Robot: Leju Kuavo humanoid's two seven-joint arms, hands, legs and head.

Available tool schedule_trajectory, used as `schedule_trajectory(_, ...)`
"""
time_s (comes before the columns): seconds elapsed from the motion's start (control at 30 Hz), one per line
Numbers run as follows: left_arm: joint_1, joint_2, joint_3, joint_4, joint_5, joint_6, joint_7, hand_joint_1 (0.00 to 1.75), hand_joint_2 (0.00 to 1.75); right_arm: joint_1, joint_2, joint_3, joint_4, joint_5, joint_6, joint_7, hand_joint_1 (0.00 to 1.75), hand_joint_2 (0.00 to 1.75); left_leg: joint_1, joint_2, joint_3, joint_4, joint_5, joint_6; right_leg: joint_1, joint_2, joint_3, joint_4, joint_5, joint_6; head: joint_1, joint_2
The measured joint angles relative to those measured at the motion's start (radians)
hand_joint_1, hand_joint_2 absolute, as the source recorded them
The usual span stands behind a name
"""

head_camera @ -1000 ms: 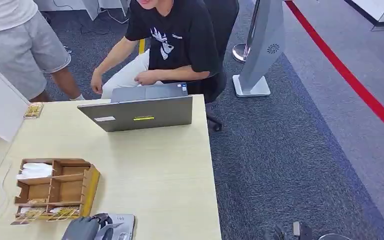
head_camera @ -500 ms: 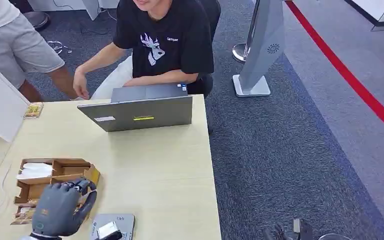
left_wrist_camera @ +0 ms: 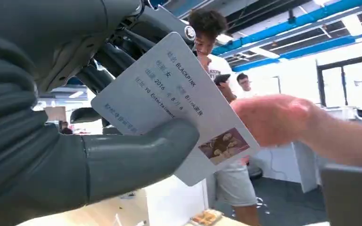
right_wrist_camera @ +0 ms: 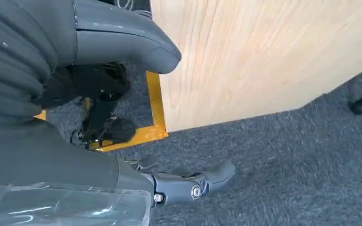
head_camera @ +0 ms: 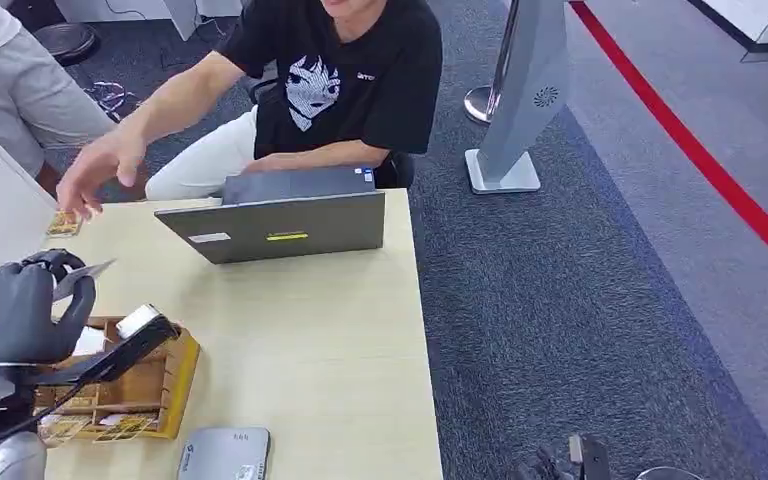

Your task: Pass the card to the sensor for recognition and then transmit it.

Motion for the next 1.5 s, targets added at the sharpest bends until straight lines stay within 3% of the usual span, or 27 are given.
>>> schedule_trajectory(0.23, -0.032, 0.0, 0.043, 0.037, 0.0, -0.003, 0.001, 1.75, 1.75, -0.001, 0.0, 0.0, 0.008, 0.025, 0.003, -0.006, 0.0, 1.75, 0.0, 0.0, 0.0, 0.0, 0.0, 0.0, 0.0, 0.0, 0.0, 0.0, 0.0, 0.0, 0.0, 0.0)
schedule_trajectory(0.27, -0.032, 0.0, 0.049, 0.039, 0.002, -0.003, 0.001, 0.98, 1.75, -0.001, 0.0, 0.0, 0.01, 0.025, 0.004, -0.006, 0.0, 1.75, 0.0, 0.0, 0.0, 0.0, 0.0, 0.0, 0.0, 0.0, 0.0, 0.0, 0.0, 0.0, 0.0, 0.0)
schedule_trajectory(0.3, -0.032, 0.0, 0.052, 0.041, 0.004, -0.003, 0.0, 0.0, 1.75, -0.001, 0.0, 0.0, 0.011, 0.025, 0.005, -0.008, 0.0, 1.75, 0.0, 0.0, 0.0, 0.0, 0.0, 0.0, 0.0, 0.0, 0.0, 0.0, 0.0, 0.0, 0.0, 0.0)
schedule_trajectory(0.77, -0.003, -0.005, 0.069, 0.04, 0.023, 0.005, -0.043, 0.0, 1.75, -0.001, 0.0, -0.001, 0.012, 0.019, 0.001, -0.012, 0.0, 1.75, 0.0, 0.0, 0.0, 0.0, 0.0, 0.0, 0.0, 0.0, 0.0, 0.0, 0.0, 0.0, 0.0, 0.0)
schedule_trajectory(0.97, 0.069, 0.004, 0.067, -0.01, 0.097, 0.057, -0.155, 0.0, 1.75, 0.001, 0.0, -0.001, 0.01, -0.018, -0.022, -0.023, 0.0, 1.75, 0.0, 0.001, 0.0, 0.0, 0.0, 0.0, 0.0, 0.001, -0.001, 0.0, 0.0, 0.0, 0.0, 0.0)
schedule_trajectory(1.07, 0.156, 0.045, 0.029, -0.063, 0.109, 0.074, -0.212, 0.0, 1.75, 0.002, 0.0, -0.001, 0.002, -0.034, -0.03, -0.022, 0.0, 1.75, 0.0, 0.002, -0.001, 0.0, -0.001, 0.0, 0.0, 0.002, -0.002, 0.0, -0.001, 0.0, 0.0, 0.0)
schedule_trajectory(1.2, 0.258, 0.129, -0.055, -0.102, 0.096, 0.11, -0.239, 0.0, 1.75, 0.002, 0.0, -0.01, 0.001, -0.018, -0.029, -0.023, 0.0, 1.75, 0.0, 0.002, -0.002, 0.0, -0.001, 0.0, 0.0, 0.001, -0.003, 0.0, -0.001, 0.0, 0.0, 0.0)
schedule_trajectory(1.37, 0.335, 0.22, -0.144, -0.121, 0.095, 0.142, -0.228, 0.0, 1.75, 0.003, 0.0, -0.022, 0.001, -0.006, -0.016, -0.029, 0.0, 1.75, 0.0, 0.001, -0.002, 0.0, -0.001, 0.0, 0.0, 0.001, -0.002, 0.0, -0.001, 0.0, 0.0, 0.0)
schedule_trajectory(1.5, 0.377, 0.274, -0.208, -0.123, 0.12, 0.152, -0.165, 0.0, 1.75, 0.005, 0.0, -0.035, 0.001, 0.008, -0.005, -0.035, 0.0, 1.75, 0.0, 0.001, -0.002, 0.0, -0.001, 0.0, 0.0, 0.001, -0.002, 0.0, -0.001, 0.0, 0.0, 0.0)
